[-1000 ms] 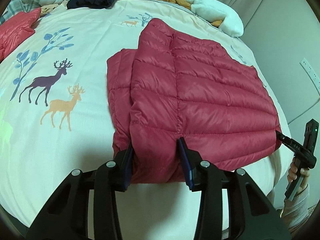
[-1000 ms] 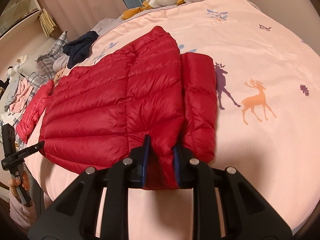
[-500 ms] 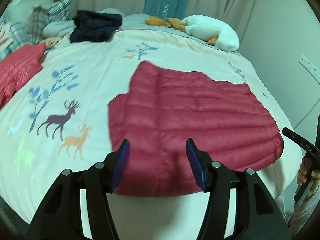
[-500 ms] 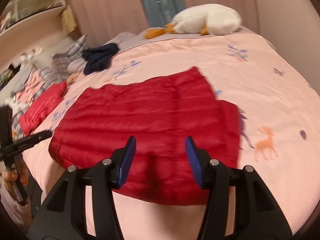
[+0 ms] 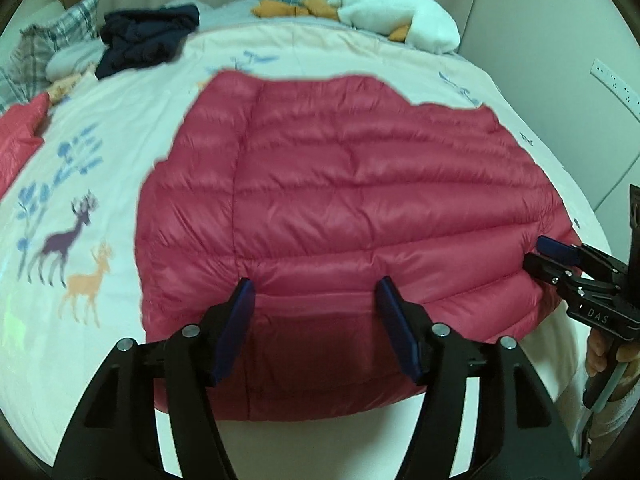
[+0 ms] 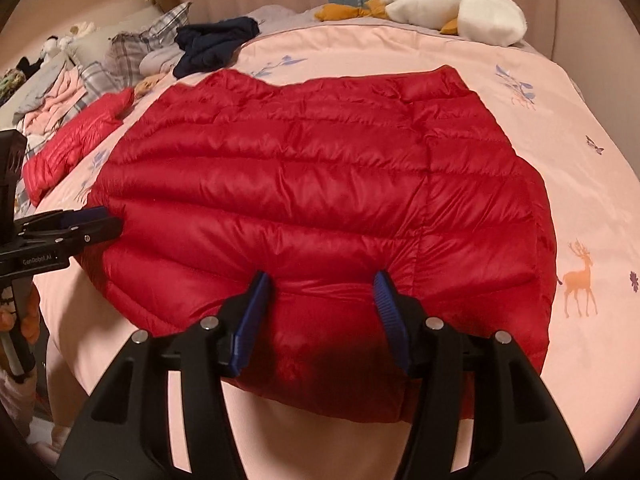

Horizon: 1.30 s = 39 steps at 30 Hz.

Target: Fold large clothes

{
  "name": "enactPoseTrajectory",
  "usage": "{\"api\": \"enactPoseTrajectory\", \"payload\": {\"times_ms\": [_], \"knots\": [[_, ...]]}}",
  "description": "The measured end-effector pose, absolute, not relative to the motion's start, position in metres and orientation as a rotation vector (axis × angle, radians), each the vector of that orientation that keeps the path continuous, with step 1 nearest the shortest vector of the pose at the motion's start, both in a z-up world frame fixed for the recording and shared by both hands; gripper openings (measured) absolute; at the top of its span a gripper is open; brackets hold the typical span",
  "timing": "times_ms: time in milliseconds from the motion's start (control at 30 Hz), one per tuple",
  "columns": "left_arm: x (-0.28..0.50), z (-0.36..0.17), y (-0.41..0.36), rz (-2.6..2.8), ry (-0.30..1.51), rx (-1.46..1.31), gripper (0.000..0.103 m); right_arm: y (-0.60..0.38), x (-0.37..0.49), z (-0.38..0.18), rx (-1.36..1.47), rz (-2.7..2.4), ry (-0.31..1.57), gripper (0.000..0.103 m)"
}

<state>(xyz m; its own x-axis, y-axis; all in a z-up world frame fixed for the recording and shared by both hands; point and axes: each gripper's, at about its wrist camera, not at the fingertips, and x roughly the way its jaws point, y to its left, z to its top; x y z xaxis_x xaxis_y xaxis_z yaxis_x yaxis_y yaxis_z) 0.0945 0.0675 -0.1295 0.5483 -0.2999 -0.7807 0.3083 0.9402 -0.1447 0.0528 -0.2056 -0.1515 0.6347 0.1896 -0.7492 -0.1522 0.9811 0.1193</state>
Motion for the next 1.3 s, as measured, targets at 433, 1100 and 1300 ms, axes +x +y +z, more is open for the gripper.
{"api": "enactPoseTrajectory", "payload": {"times_ms": [433, 1100, 1300], "knots": [[0.111, -0.097, 0.062, -0.395, 0.867, -0.018, 0.065, -0.253, 0.116, -0.088, 0.236, 0.216, 0.739, 0.068], [0.143, -0.108, 0.045, -0.422, 0.910, -0.069, 0.070, -0.086, 0.259, -0.108, -0.292, 0.709, 0.944, 0.001], [0.148, -0.111, 0.046, -0.422, 0.911, -0.072, 0.071, -0.079, 0.266, -0.114, -0.366, 0.576, 0.899, 0.000]]}}
